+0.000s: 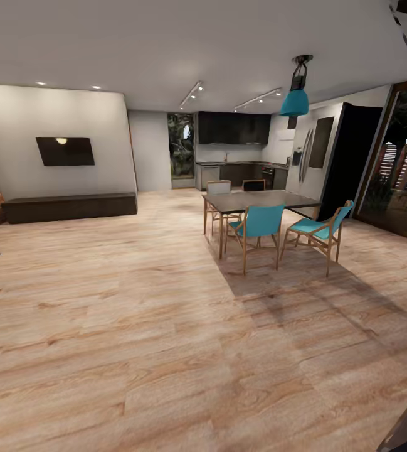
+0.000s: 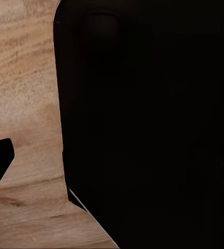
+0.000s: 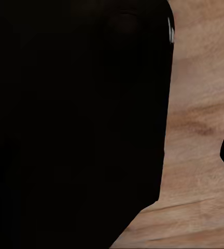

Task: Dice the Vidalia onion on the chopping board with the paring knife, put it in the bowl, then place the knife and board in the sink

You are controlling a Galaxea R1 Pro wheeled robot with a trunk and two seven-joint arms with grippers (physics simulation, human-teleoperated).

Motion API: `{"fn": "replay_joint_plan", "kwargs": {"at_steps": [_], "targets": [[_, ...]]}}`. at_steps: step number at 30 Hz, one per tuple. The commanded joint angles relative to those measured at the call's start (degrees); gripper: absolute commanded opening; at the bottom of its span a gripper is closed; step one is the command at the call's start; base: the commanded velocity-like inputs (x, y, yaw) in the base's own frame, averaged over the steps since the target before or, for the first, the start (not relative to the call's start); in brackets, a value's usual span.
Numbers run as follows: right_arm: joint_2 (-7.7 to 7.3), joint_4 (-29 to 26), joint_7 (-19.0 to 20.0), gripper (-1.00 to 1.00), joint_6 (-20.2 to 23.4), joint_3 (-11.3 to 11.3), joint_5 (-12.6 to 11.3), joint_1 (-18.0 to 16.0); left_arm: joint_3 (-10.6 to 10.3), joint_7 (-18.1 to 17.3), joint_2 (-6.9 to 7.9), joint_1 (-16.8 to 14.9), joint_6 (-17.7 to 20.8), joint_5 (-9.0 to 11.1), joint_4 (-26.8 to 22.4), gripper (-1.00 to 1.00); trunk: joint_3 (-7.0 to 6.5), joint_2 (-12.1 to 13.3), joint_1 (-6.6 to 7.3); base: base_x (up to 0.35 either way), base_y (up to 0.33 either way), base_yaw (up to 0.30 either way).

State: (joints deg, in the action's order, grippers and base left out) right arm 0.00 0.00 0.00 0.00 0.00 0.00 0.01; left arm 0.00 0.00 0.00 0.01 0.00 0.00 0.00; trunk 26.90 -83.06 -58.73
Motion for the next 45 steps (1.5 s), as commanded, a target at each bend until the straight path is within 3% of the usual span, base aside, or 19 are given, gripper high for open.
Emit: {"fn": "replay_joint_plan", "kwargs": {"at_steps": [1,4,11,27,34,35,43,45], "targets": [[0.33,-0.3,-0.2,1.0,-0.3,0.3,0.2,-0.3,0.0,0.1,0.33,0.1,-0.3,0.0,0.3,1.0,0.03,0.0,0.0,0.0,0.0,0.0],[0.74,-1.3,-0.2,1.0,-1.3,0.2,0.2,-0.8,0.1,0.1,0.99,0.1,-1.3,0.0,0.5,1.0,0.03,0.0,0.0,0.0,0.0,0.0],[1.04,-1.4,-0.2,1.0,0.3,0.3,0.2,-0.8,0.1,0.1,0.98,0.1,-0.7,0.1,-0.2,1.0,0.03,0.0,0.0,0.0,0.0,0.0],[1.24,-1.5,-0.1,1.0,-1.6,0.1,0.1,-0.9,0.2,-0.2,0.48,0.1,-1.4,0.3,0.0,1.0,0.03,0.0,0.0,0.0,0.0,0.0],[1.16,-1.4,-0.1,1.0,-3.9,0.3,0.1,-0.9,0.2,0.0,2.59,0.1,-1.6,0.3,-0.3,1.0,0.03,0.0,0.0,0.0,0.0,0.0],[1.15,-1.4,-0.1,1.0,-6.2,0.3,0.1,-0.9,0.1,0.0,2.73,0.1,-1.6,0.3,-0.1,1.0,0.03,0.0,0.0,0.0,0.0,0.0],[1.13,-1.4,-0.1,1.0,-6.4,0.3,0.1,-0.8,0.3,0.0,2.3,0.1,-1.6,0.4,-0.3,1.0,0.03,0.0,0.0,0.0,0.0,0.0],[1.12,-1.4,-0.1,1.0,-6.5,0.3,0.1,-0.9,0.4,0.0,1.45,0.1,-1.6,0.4,-0.5,1.0,0.03,0.0,0.0,0.0,0.0,0.0]]}}
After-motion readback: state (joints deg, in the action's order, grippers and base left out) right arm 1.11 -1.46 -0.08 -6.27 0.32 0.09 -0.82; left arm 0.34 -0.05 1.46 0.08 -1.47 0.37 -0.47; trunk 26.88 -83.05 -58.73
